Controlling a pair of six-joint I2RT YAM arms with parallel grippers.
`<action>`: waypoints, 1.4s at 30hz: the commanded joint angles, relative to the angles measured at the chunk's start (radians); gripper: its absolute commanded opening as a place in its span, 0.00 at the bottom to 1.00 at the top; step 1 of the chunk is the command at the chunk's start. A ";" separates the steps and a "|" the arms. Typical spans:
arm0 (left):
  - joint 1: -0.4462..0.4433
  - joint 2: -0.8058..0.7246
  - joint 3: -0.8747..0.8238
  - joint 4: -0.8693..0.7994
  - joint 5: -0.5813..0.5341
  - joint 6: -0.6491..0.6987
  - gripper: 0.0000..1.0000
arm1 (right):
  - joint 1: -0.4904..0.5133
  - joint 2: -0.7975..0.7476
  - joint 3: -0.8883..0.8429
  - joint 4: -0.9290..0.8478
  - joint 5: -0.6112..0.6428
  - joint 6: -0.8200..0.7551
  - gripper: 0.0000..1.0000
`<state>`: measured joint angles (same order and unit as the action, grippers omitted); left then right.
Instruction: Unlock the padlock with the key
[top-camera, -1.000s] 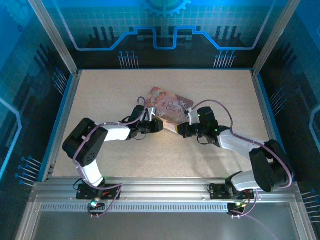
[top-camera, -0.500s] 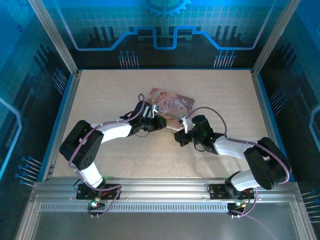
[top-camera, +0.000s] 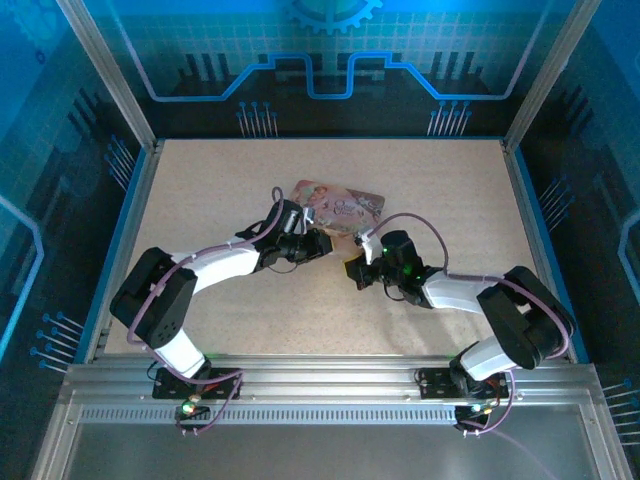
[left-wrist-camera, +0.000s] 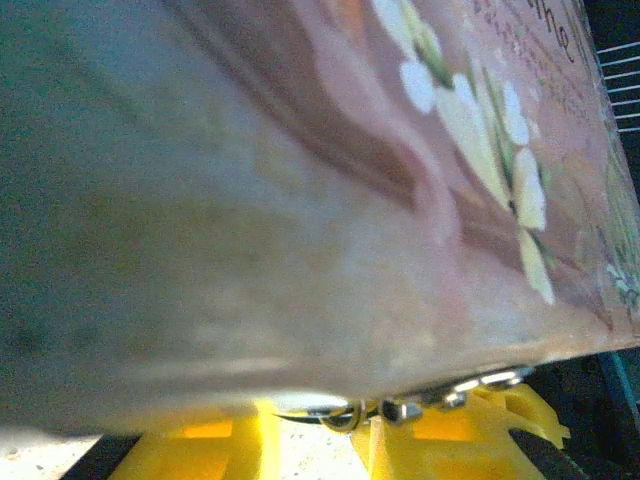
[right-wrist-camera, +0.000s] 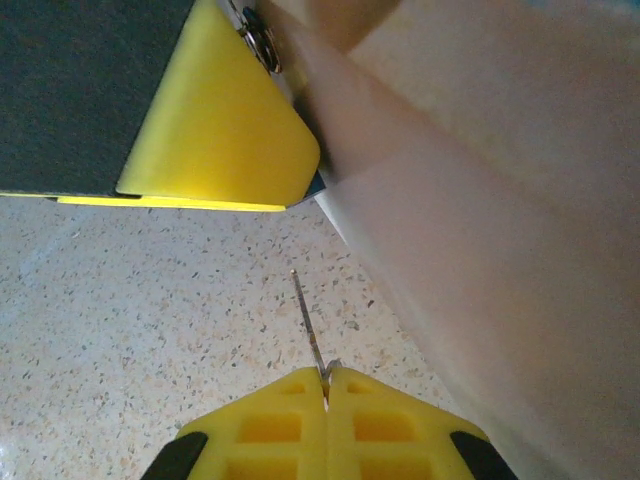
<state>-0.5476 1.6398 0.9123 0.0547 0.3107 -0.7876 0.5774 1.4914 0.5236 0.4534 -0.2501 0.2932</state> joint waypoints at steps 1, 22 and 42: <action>-0.010 -0.045 0.017 0.020 0.034 -0.054 0.22 | 0.016 0.027 0.022 0.022 -0.001 -0.017 0.00; -0.024 -0.052 0.039 0.005 0.027 -0.064 0.21 | -0.028 0.041 0.061 -0.013 -0.054 -0.086 0.00; -0.027 -0.056 0.050 0.007 0.027 -0.095 0.20 | -0.030 0.029 0.009 0.030 -0.036 -0.066 0.00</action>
<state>-0.5678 1.6295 0.9215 0.0483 0.2955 -0.8410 0.5343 1.5112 0.5365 0.4603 -0.3073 0.2054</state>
